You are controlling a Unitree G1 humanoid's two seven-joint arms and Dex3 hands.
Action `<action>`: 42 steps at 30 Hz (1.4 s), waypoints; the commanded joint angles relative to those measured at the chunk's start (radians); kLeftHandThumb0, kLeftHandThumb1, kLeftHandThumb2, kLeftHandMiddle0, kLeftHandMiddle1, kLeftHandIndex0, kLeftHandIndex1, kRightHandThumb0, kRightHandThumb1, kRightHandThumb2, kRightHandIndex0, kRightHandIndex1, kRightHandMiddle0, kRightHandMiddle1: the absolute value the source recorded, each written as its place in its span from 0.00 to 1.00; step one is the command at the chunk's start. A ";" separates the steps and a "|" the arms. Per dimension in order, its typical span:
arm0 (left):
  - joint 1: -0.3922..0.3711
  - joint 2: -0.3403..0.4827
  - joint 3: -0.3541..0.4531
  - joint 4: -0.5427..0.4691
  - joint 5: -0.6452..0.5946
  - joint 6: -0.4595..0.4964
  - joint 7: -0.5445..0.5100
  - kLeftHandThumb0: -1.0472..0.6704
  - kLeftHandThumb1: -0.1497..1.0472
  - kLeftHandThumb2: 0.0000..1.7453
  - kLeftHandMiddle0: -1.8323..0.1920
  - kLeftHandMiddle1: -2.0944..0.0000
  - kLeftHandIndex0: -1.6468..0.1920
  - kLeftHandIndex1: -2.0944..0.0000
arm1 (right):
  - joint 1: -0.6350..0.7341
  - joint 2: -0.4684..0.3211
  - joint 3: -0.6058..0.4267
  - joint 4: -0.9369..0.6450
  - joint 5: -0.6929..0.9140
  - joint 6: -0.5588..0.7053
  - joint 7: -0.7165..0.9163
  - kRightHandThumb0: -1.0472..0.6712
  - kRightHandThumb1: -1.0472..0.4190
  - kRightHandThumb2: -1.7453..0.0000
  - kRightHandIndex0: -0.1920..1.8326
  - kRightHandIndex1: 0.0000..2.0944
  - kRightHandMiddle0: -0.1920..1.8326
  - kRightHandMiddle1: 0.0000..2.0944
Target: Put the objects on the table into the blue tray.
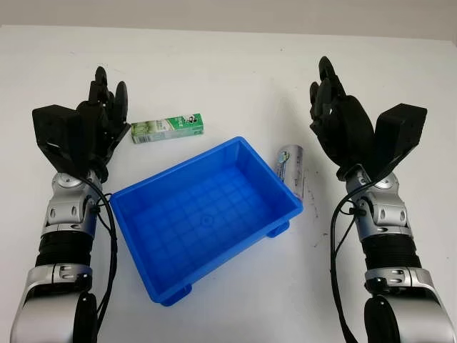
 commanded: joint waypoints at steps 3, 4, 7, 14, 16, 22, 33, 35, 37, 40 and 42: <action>0.037 -0.005 0.008 -0.040 -0.009 0.003 -0.001 0.18 1.00 0.35 1.00 0.99 1.00 0.98 | 0.031 0.002 -0.002 -0.042 0.004 0.020 -0.005 0.19 0.00 0.51 0.00 0.00 0.00 0.00; 0.037 -0.005 0.007 -0.042 -0.008 0.007 0.001 0.18 1.00 0.35 1.00 0.99 1.00 0.99 | 0.030 0.002 -0.003 -0.045 0.005 0.032 -0.009 0.19 0.00 0.52 0.00 0.00 0.00 0.00; 0.031 -0.003 0.001 -0.042 -0.001 0.016 0.001 0.18 1.00 0.36 1.00 0.99 1.00 0.99 | 0.022 -0.005 0.002 -0.038 -0.004 0.043 -0.010 0.19 0.00 0.52 0.00 0.00 0.00 0.00; 0.025 -0.003 0.001 -0.041 0.000 0.021 0.006 0.19 1.00 0.37 1.00 1.00 1.00 0.99 | -0.010 -0.080 0.007 -0.052 -0.035 0.033 0.042 0.18 0.00 0.55 0.00 0.00 0.00 0.00; 0.028 -0.002 0.001 -0.042 0.000 0.015 0.006 0.19 1.00 0.37 1.00 1.00 1.00 0.99 | -0.027 -0.123 0.004 -0.050 -0.033 0.008 0.101 0.18 0.00 0.55 0.00 0.00 0.00 0.00; 0.037 -0.004 0.009 -0.055 -0.015 0.016 -0.002 0.18 1.00 0.36 1.00 1.00 1.00 1.00 | -0.120 -0.316 0.038 -0.126 -0.112 -0.010 0.232 0.22 0.03 0.89 0.13 0.06 0.14 0.08; 0.021 0.007 -0.004 -0.054 0.003 0.027 -0.009 0.18 1.00 0.35 0.99 0.98 0.99 0.98 | -0.270 -0.607 0.227 -0.074 -0.440 -0.400 0.392 0.33 0.28 0.97 0.37 0.07 0.40 0.04; 0.018 0.005 -0.005 -0.054 0.004 0.029 -0.007 0.18 1.00 0.35 1.00 0.98 0.98 0.98 | -0.287 -0.647 0.274 -0.037 -0.527 -0.540 0.381 0.35 0.28 0.97 0.37 0.06 0.39 0.03; 0.018 0.005 -0.005 -0.058 0.004 0.035 -0.007 0.18 1.00 0.35 1.00 0.98 0.98 0.98 | -0.303 -0.670 0.305 0.007 -0.593 -0.662 0.351 0.36 0.30 0.98 0.37 0.05 0.40 0.03; 0.015 0.008 -0.006 -0.057 0.005 0.040 -0.007 0.18 1.00 0.34 1.00 0.98 0.98 0.98 | -0.320 -0.697 0.345 0.046 -0.685 -0.766 0.320 0.37 0.29 0.97 0.37 0.05 0.40 0.03; 0.012 0.009 -0.005 -0.054 0.006 0.044 -0.006 0.18 1.00 0.34 0.99 0.97 0.98 0.98 | -0.328 -0.708 0.364 0.062 -0.735 -0.811 0.300 0.37 0.27 0.96 0.37 0.04 0.39 0.02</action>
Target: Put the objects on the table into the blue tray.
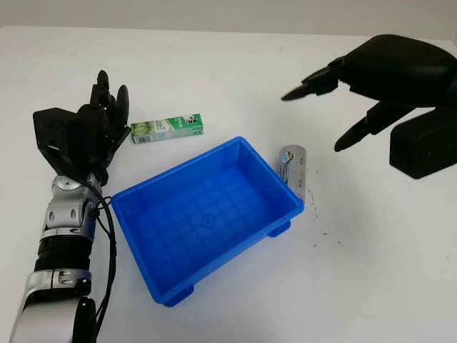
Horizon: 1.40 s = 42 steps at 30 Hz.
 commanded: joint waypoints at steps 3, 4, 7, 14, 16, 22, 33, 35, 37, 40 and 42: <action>-0.014 0.010 -0.001 -0.006 0.007 0.006 0.000 0.18 1.00 0.34 1.00 0.98 0.98 0.98 | -0.038 -0.031 0.027 0.032 -0.062 -0.085 -0.050 0.37 0.25 0.96 0.37 0.04 0.39 0.02; -0.014 0.011 -0.002 -0.006 0.008 0.006 -0.001 0.18 1.00 0.34 1.00 0.98 0.99 0.98 | -0.038 -0.031 0.032 0.034 -0.072 -0.099 -0.058 0.37 0.24 0.96 0.38 0.04 0.39 0.02; -0.014 0.009 -0.004 -0.005 0.011 0.005 0.000 0.18 1.00 0.35 1.00 0.97 0.99 0.98 | -0.031 -0.030 0.047 0.032 -0.097 -0.129 -0.077 0.38 0.23 0.96 0.38 0.04 0.39 0.03; -0.018 0.008 -0.001 0.003 0.015 0.003 0.000 0.18 1.00 0.34 1.00 0.97 0.99 0.98 | 0.018 -0.004 0.065 0.002 -0.077 -0.139 -0.078 0.40 0.23 0.97 0.37 0.03 0.37 0.02; -0.019 0.008 -0.004 0.005 0.019 -0.001 -0.001 0.18 1.00 0.35 1.00 0.97 0.99 0.98 | 0.030 0.008 0.067 -0.002 -0.071 -0.139 -0.088 0.40 0.23 0.97 0.37 0.03 0.37 0.02; -0.017 0.005 -0.003 0.006 0.021 -0.002 0.000 0.18 1.00 0.35 1.00 0.98 1.00 0.98 | 0.047 0.030 0.082 -0.018 -0.102 -0.143 -0.124 0.40 0.23 0.97 0.37 0.02 0.36 0.02; -0.007 0.004 0.000 0.000 0.020 -0.006 0.008 0.17 1.00 0.34 0.99 0.97 0.99 0.97 | 0.064 0.073 0.117 0.042 -0.083 -0.195 -0.138 0.40 0.22 0.97 0.37 0.03 0.36 0.03; -0.007 0.003 0.001 0.000 0.019 -0.007 0.008 0.17 1.00 0.34 1.00 0.98 0.99 0.98 | 0.072 0.075 0.124 0.048 -0.088 -0.198 -0.140 0.40 0.21 0.96 0.36 0.02 0.35 0.02; -0.005 0.002 0.003 -0.003 0.017 -0.005 0.011 0.17 1.00 0.34 0.99 0.97 0.99 0.97 | 0.076 0.077 0.131 0.054 -0.097 -0.210 -0.150 0.40 0.21 0.97 0.37 0.02 0.36 0.03; -0.003 0.002 0.006 -0.010 0.014 -0.003 0.010 0.18 1.00 0.34 0.99 0.97 0.99 0.97 | 0.081 0.079 0.145 0.068 -0.132 -0.237 -0.178 0.41 0.19 0.96 0.40 0.04 0.40 0.05; 0.000 0.004 0.008 -0.011 0.010 -0.007 0.004 0.18 1.00 0.34 1.00 0.98 0.99 0.98 | 0.082 0.081 0.155 0.081 -0.152 -0.256 -0.199 0.43 0.18 0.96 0.42 0.05 0.43 0.06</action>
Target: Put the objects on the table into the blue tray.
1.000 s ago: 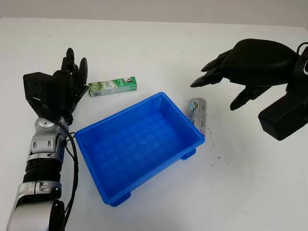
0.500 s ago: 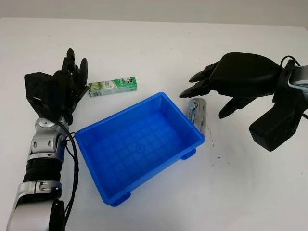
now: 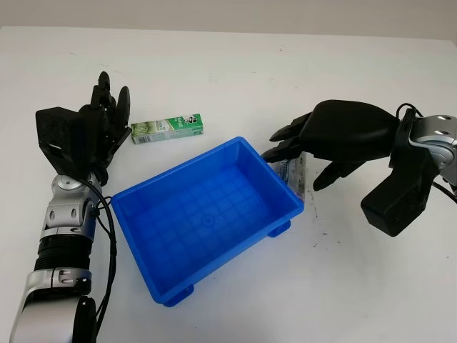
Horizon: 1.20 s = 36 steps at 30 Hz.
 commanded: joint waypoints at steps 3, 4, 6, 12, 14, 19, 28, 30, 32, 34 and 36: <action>0.007 0.006 0.009 -0.021 -0.009 -0.010 -0.008 0.18 1.00 0.35 1.00 0.98 0.99 0.98 | 0.011 0.007 0.020 0.035 -0.052 -0.054 -0.081 0.50 0.16 0.96 0.48 0.08 0.49 0.10; 0.007 0.007 0.009 -0.021 -0.010 -0.008 -0.009 0.18 1.00 0.35 1.00 0.98 0.99 0.98 | 0.010 0.006 0.025 0.039 -0.063 -0.057 -0.089 0.51 0.15 0.96 0.49 0.08 0.51 0.11; 0.008 0.007 0.010 -0.022 -0.009 -0.007 -0.010 0.18 1.00 0.35 1.00 0.98 0.99 0.98 | 0.009 0.006 0.032 0.046 -0.080 -0.059 -0.107 0.52 0.13 0.97 0.49 0.12 0.48 0.22; 0.002 0.009 0.010 -0.012 -0.005 -0.004 -0.005 0.18 1.00 0.34 0.99 0.97 0.99 0.97 | 0.008 0.006 0.048 0.069 -0.148 -0.076 -0.209 0.48 0.11 0.97 0.43 0.49 0.42 0.54; -0.001 0.008 0.010 -0.007 -0.007 -0.007 -0.008 0.18 1.00 0.34 1.00 0.97 0.99 0.97 | 0.007 0.007 0.047 0.078 -0.168 -0.067 -0.254 0.48 0.10 0.97 0.41 0.63 0.39 0.64; -0.005 0.006 0.006 -0.004 -0.001 -0.006 -0.003 0.18 1.00 0.34 0.99 0.97 0.99 0.97 | -0.027 0.014 0.036 0.143 -0.163 0.014 -0.292 0.50 0.10 0.97 0.34 0.73 0.35 0.64; -0.001 0.009 0.006 -0.005 -0.002 -0.008 -0.008 0.18 1.00 0.34 1.00 0.98 0.99 0.98 | -0.186 0.020 0.012 0.251 -0.158 0.217 -0.353 0.47 0.10 0.97 0.34 0.78 0.41 0.48; 0.000 0.012 0.006 -0.004 0.000 -0.010 -0.010 0.18 1.00 0.34 1.00 0.98 1.00 0.98 | -0.225 0.027 -0.001 0.275 -0.139 0.235 -0.385 0.48 0.12 0.97 0.37 0.76 0.43 0.48; 0.001 0.013 0.006 -0.004 0.000 -0.011 -0.012 0.18 1.00 0.34 1.00 0.97 1.00 0.98 | -0.255 0.034 -0.020 0.261 -0.111 0.268 -0.388 0.47 0.13 0.97 0.37 0.77 0.43 0.49; 0.001 0.013 0.005 -0.004 0.001 -0.010 -0.013 0.18 1.00 0.34 1.00 0.98 1.00 0.98 | -0.265 0.049 -0.045 0.213 -0.077 0.302 -0.391 0.47 0.15 0.97 0.39 0.79 0.45 0.48; -0.001 0.012 0.004 -0.005 0.004 -0.002 -0.009 0.17 1.00 0.34 1.00 0.97 0.99 0.98 | -0.263 0.063 -0.067 0.152 -0.029 0.300 -0.382 0.48 0.17 0.97 0.42 0.68 0.46 0.48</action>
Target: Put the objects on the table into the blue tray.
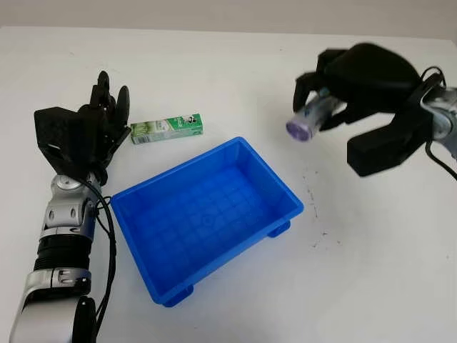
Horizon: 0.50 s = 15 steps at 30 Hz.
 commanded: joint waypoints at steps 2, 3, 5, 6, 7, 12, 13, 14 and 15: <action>-0.003 0.010 0.001 -0.001 0.003 0.000 0.002 0.17 1.00 0.34 1.00 0.97 0.99 0.98 | -0.008 0.032 -0.042 -0.123 0.092 -0.022 0.022 0.48 0.18 0.98 0.44 0.64 0.47 0.49; -0.003 0.010 0.001 -0.001 0.003 0.000 0.002 0.18 1.00 0.34 1.00 0.97 0.99 0.97 | 0.000 0.047 -0.053 -0.157 0.136 -0.035 0.042 0.49 0.20 0.98 0.46 0.61 0.48 0.50; -0.005 0.008 0.001 0.001 0.003 0.000 0.002 0.18 1.00 0.34 1.00 0.97 0.99 0.97 | 0.018 0.072 -0.069 -0.233 0.208 -0.037 0.083 0.50 0.21 0.98 0.48 0.59 0.50 0.51; -0.006 0.006 0.000 0.002 0.003 -0.002 0.004 0.18 1.00 0.34 1.00 0.97 0.99 0.97 | 0.026 0.085 -0.075 -0.272 0.241 -0.030 0.106 0.49 0.21 0.98 0.49 0.56 0.50 0.51; -0.006 0.005 0.000 0.003 0.003 -0.003 0.004 0.18 1.00 0.34 1.00 0.97 0.99 0.97 | 0.034 0.098 -0.080 -0.308 0.274 -0.027 0.129 0.50 0.22 0.98 0.51 0.53 0.50 0.51; -0.010 0.002 -0.003 0.005 0.006 -0.003 0.010 0.18 1.00 0.34 1.00 0.98 1.00 0.98 | 0.074 0.159 -0.098 -0.487 0.439 0.051 0.271 0.49 0.23 0.98 0.55 0.49 0.52 0.54; -0.009 0.001 -0.002 0.003 0.005 -0.001 0.013 0.18 1.00 0.34 1.00 0.97 1.00 0.98 | 0.082 0.169 -0.097 -0.523 0.483 0.080 0.313 0.50 0.23 0.98 0.55 0.49 0.52 0.54; -0.008 0.001 -0.001 0.001 0.003 0.000 0.013 0.18 1.00 0.34 1.00 0.97 0.99 0.97 | 0.092 0.177 -0.095 -0.564 0.526 0.122 0.360 0.50 0.23 0.98 0.55 0.48 0.51 0.55; -0.007 0.001 0.000 0.002 0.000 -0.004 0.011 0.18 1.00 0.34 1.00 0.97 1.00 0.97 | 0.105 0.185 -0.094 -0.607 0.554 0.162 0.397 0.50 0.22 0.98 0.54 0.48 0.49 0.57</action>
